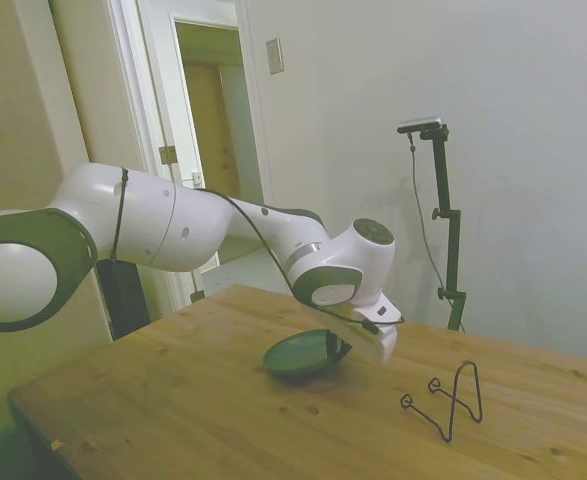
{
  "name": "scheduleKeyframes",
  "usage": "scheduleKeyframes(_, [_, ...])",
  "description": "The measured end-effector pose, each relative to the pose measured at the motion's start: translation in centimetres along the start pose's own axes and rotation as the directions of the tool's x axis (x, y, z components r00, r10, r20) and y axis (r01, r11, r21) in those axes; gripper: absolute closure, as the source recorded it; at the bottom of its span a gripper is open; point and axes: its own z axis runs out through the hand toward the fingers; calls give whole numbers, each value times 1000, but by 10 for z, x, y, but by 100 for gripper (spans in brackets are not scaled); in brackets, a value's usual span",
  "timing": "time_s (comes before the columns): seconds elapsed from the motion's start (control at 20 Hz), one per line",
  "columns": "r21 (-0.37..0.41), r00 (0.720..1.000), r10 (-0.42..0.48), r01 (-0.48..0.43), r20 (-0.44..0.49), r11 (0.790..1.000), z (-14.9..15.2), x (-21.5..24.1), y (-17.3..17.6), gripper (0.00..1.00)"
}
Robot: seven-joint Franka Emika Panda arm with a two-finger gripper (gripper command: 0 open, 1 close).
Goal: Unload the plate
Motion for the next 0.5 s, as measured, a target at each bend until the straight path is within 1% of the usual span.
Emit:
scheduleKeyframes(0.15, [-21, 1000, -11, 10, -7, 1000, 0, -1, -3, 0])
scheduleKeyframes(0.25, [-29, 1000, -20, 19, -20, 999, -7, -5, -10, 0])
scheduleKeyframes(0.35, [-36, 999, -33, 32, -33, 999, -26, -17, -26, 0])
scheduleKeyframes(0.5, [-62, 997, -51, 48, -54, 997, -71, -49, -53, 0])
